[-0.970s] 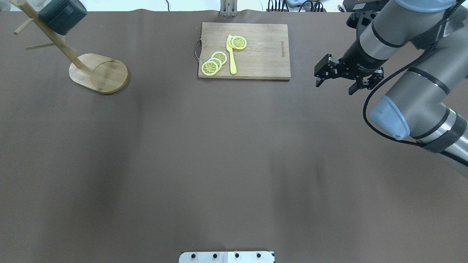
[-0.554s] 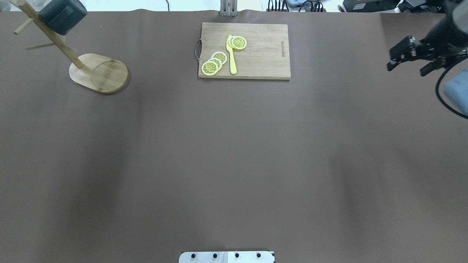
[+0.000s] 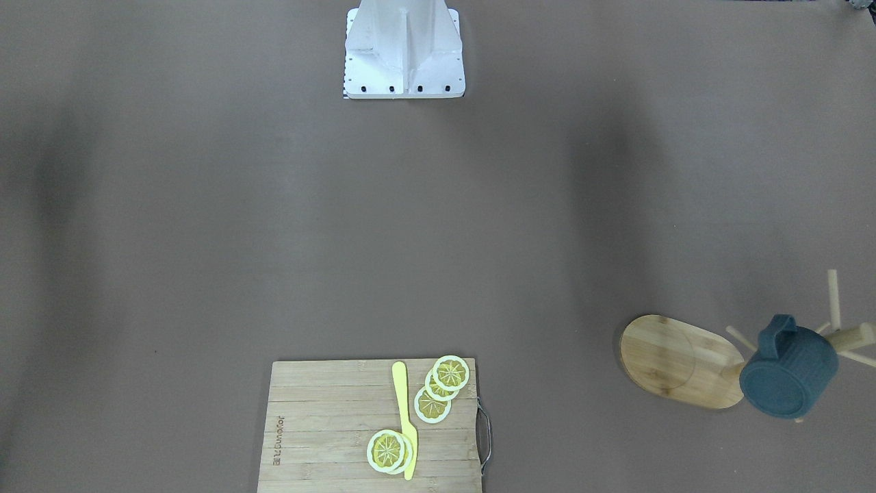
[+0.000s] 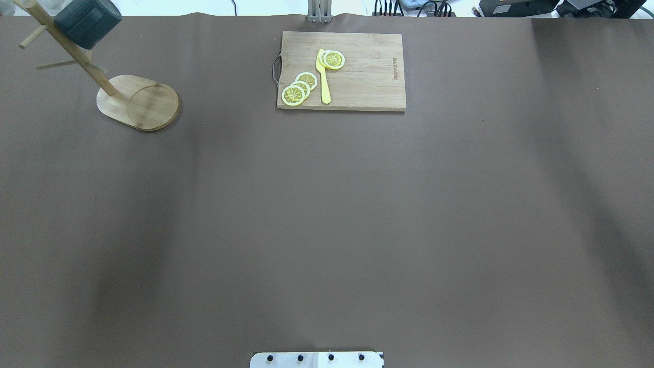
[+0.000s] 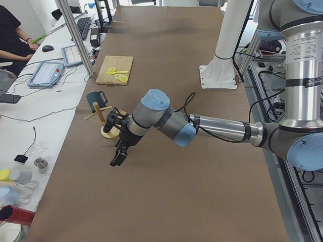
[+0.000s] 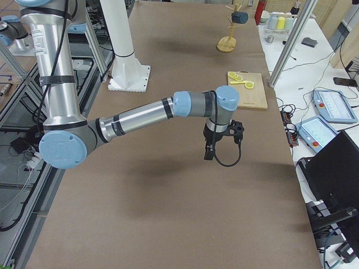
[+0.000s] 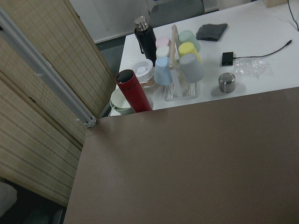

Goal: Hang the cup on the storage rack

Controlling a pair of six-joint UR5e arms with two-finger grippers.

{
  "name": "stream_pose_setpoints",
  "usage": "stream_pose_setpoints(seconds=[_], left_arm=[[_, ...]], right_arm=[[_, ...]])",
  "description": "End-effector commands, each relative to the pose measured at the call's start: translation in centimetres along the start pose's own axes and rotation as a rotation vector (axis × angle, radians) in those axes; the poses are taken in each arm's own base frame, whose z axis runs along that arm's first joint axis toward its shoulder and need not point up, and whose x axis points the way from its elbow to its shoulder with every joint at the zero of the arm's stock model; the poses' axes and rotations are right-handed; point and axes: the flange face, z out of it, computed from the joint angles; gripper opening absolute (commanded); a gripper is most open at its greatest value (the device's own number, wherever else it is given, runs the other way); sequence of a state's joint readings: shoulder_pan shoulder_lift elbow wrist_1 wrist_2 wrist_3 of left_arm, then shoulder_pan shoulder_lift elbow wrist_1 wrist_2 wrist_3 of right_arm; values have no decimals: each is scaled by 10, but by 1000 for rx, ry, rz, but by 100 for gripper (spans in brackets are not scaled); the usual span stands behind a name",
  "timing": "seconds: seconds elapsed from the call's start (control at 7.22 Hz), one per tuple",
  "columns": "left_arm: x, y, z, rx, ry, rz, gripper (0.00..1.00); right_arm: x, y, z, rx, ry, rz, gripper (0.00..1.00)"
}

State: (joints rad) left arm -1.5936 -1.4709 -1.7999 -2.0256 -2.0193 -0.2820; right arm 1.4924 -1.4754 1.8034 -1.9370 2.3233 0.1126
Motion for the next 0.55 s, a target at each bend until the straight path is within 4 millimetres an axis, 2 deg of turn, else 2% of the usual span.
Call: stream_pose_setpoints(seconds=[0.0, 0.28, 0.42], left_arm=[[-3, 13, 11, -169, 29, 7, 98], [8, 18, 15, -293, 155, -63, 98], [8, 26, 10, -299, 168, -69, 98]], right_arm=[[77, 7, -5, 10, -32, 42, 100], [84, 10, 1, -1, -40, 57, 100], [87, 8, 6, 21, -50, 38, 100]])
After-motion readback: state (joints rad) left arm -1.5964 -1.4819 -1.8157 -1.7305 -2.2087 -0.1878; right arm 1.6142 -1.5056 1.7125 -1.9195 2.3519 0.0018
